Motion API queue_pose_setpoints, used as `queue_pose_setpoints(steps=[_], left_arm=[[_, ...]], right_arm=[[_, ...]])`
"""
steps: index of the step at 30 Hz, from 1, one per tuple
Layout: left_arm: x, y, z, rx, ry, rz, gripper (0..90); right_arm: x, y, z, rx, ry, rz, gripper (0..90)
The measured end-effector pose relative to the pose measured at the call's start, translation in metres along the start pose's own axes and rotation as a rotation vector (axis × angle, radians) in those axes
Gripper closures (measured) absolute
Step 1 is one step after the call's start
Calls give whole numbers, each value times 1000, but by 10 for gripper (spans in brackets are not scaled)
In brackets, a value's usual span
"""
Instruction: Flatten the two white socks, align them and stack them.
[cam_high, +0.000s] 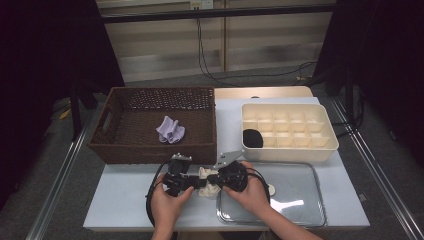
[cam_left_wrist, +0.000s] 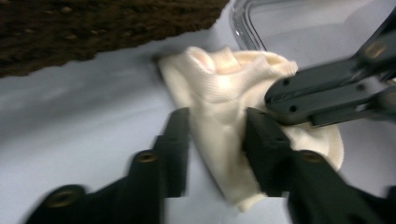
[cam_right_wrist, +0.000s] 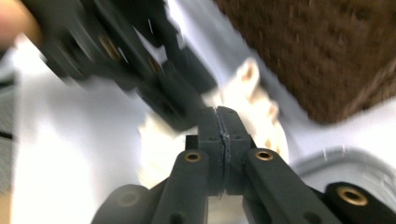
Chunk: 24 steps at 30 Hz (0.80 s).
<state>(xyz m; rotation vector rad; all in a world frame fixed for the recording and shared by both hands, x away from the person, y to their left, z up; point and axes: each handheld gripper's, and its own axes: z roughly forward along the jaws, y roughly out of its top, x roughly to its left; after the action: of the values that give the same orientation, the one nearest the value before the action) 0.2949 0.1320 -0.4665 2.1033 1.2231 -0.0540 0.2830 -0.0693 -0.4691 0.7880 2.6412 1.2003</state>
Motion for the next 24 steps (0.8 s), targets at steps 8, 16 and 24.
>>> queue_pose_setpoints(steps=[8, 16, 24], left_arm=[[3, -3, -2, -5, -19, -47, 536], [-2, -3, 2, -4, -8, 1, 684], [0, 1, -2, 3, -40, -39, 820]], right_arm=[[-4, -6, 1, -7, 21, 40, 900], [-2, -7, 0, -11, 9, 47, 900], [-1, -7, 2, -24, 19, 51, 900]])
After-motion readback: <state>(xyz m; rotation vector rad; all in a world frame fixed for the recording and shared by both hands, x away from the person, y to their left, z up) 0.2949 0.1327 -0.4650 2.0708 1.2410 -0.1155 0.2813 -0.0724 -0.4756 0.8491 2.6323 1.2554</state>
